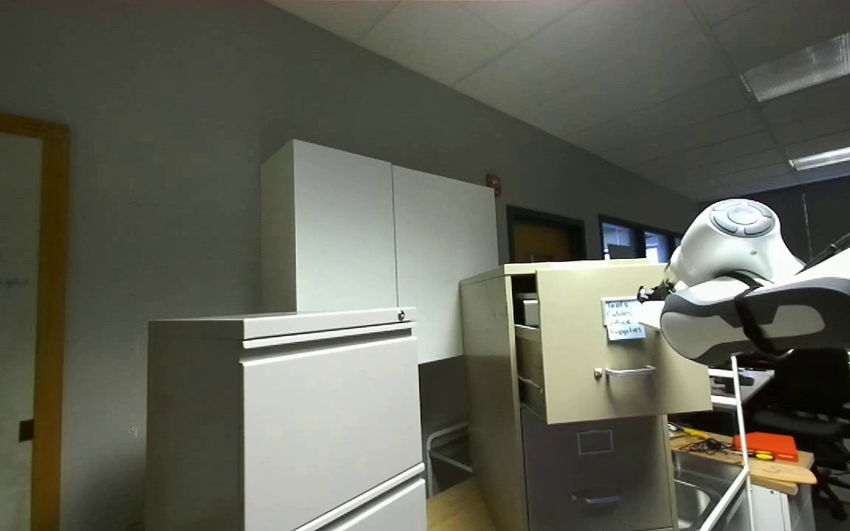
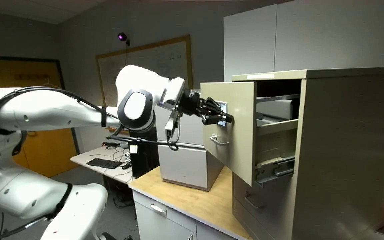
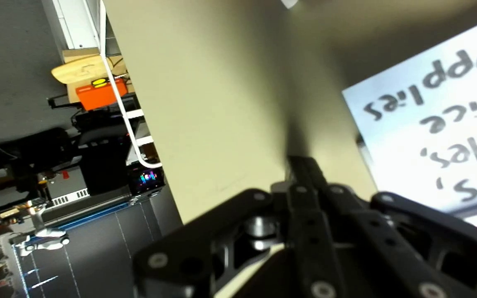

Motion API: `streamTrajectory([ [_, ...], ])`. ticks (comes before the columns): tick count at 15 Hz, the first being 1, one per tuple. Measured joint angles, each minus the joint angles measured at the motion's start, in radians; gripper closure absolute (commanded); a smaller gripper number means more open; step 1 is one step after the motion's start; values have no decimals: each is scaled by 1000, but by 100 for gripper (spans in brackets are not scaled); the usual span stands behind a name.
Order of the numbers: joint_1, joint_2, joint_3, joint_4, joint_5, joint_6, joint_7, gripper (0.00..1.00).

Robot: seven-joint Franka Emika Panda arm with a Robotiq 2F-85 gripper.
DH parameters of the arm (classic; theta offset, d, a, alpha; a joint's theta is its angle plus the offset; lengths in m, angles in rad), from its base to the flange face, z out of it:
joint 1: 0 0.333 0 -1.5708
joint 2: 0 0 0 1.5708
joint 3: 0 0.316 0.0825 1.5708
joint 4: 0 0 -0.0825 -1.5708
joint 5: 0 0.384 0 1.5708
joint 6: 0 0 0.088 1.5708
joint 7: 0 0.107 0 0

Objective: Close the top drawer of the file cabinet on the right

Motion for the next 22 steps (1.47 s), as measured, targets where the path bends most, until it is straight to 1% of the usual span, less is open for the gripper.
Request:
streamTrajectory([
  [3, -4, 27, 4, 17, 37, 6, -52, 100],
  [6, -1, 81, 4, 58, 84, 5, -116, 100],
  [12, 28, 245, -11, 196, 162, -17, -239, 100],
  [18, 85, 351, -51, 338, 186, -137, -315, 100],
  [22, 153, 401, -106, 436, 189, -264, -365, 100],
])
